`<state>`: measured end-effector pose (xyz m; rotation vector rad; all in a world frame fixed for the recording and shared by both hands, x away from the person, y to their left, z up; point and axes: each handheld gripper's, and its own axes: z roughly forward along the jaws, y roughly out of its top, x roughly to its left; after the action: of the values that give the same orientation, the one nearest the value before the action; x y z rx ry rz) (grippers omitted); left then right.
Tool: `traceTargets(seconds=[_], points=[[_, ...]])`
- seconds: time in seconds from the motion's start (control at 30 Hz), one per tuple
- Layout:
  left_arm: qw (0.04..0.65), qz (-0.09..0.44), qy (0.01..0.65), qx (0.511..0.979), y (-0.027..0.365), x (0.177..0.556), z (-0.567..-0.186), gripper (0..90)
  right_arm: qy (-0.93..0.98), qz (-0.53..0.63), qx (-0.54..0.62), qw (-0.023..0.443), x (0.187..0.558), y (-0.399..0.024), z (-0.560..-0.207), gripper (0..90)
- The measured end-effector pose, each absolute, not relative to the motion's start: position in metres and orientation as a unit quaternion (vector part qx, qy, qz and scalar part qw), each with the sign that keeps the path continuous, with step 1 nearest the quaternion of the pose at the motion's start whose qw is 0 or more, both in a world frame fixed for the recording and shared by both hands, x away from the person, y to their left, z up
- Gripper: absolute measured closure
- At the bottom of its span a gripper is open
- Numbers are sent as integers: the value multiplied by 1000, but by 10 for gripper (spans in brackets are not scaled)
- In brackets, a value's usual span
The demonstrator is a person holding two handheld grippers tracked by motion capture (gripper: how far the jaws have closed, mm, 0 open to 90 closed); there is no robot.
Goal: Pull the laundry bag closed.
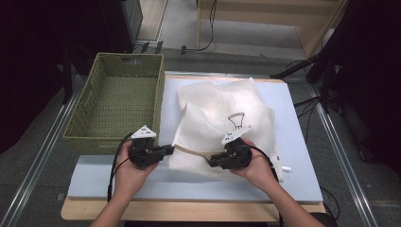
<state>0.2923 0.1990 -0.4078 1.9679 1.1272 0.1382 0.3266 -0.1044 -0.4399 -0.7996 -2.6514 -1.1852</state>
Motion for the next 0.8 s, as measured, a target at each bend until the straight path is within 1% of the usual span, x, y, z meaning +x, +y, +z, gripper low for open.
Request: traceTargets(seconds=[0.1, 0.27, 0.4, 0.47, 0.53, 0.8], points=[[419, 57, 449, 787, 199, 292, -408, 864, -876, -398, -264, 66, 325, -104, -438, 735], [418, 57, 449, 788, 198, 292, -409, 864, -868, -410, -272, 67, 326, -105, -435, 723], [415, 58, 449, 789, 198, 292, -409, 863, -860, -415, -287, 74, 329, -103, -436, 730], [416, 57, 450, 789, 198, 292, -409, 863, -858, -418, -289, 75, 330, -102, -436, 747], [415, 58, 449, 789, 197, 291, -409, 863, -857, -421, -289, 73, 330, -102, -436, 786], [413, 59, 448, 791, 198, 292, -409, 863, -852, -423, -299, 82, 329, -103, -433, 853]])
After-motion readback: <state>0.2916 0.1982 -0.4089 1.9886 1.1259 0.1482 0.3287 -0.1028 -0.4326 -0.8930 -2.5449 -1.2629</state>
